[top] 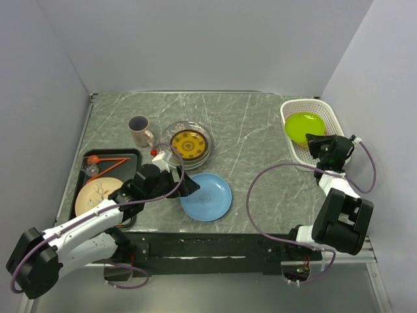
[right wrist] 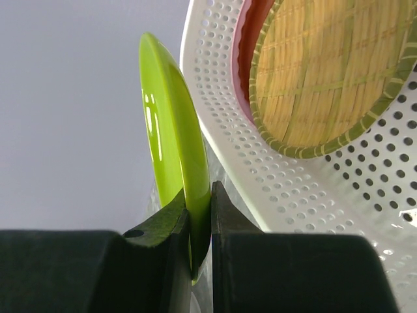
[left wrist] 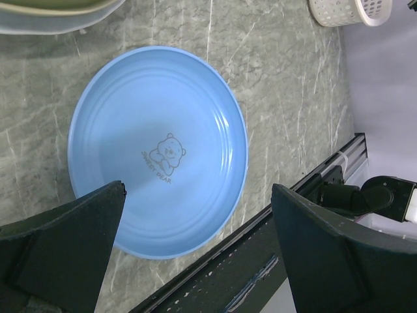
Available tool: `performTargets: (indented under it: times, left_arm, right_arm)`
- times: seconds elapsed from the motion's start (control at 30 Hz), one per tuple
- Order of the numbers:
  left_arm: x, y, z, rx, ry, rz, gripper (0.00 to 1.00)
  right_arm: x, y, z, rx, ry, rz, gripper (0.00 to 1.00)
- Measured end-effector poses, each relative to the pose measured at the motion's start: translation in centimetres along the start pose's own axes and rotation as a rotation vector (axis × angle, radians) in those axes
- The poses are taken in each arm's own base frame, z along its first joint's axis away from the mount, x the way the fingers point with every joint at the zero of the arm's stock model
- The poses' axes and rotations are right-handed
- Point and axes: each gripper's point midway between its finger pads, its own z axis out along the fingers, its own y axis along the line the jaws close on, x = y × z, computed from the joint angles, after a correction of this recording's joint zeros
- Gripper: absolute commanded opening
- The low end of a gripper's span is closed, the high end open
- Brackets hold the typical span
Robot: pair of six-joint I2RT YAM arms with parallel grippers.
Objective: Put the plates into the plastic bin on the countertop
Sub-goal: Place the plate in the plastic bin.
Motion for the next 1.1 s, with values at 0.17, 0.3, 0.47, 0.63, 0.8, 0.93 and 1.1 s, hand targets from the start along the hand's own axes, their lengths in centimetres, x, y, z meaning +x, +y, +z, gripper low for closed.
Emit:
performTargets:
  times: [0.17,0.3,0.47,0.63,0.8,0.93,1.1]
  left_arm:
    - [0.2,0.2,-0.1,-0.007,0.008,-0.001,0.99]
    - [0.2,0.2,-0.1,-0.010,0.009,-0.002,0.99]
    - [0.0,-0.1,-0.5,0.001,-0.001,-0.001,0.99]
    - [-0.1,-0.2,-0.8,0.006,-0.007,0.000,0.99]
    - [-0.1,-0.2,-0.8,0.005,-0.006,0.001,0.99]
    - [0.1,0.0,-0.6,-0.002,0.002,0.003,0.99]
    - [0.3,0.3,-0.4,-0.014,0.013,0.001,0.99]
  right_arm:
    - [-0.1,-0.7,0.5,0.018,-0.007,0.022,0.00]
    - [0.2,-1.6,1.0,0.043,-0.001,0.039,0.00]
    - [-0.5,-1.8,1.3,0.060,-0.033,0.038,0.00]
    - [-1.8,-1.7,1.5,0.083,-0.084,0.028,0.00]
    - [-3.2,-1.2,1.9,0.101,-0.131,0.008,0.00]
    - [-3.5,-2.0,2.1,0.134,-0.145,-0.009,0.00]
    - [-3.2,-3.5,2.6,0.181,-0.136,-0.024,0.00]
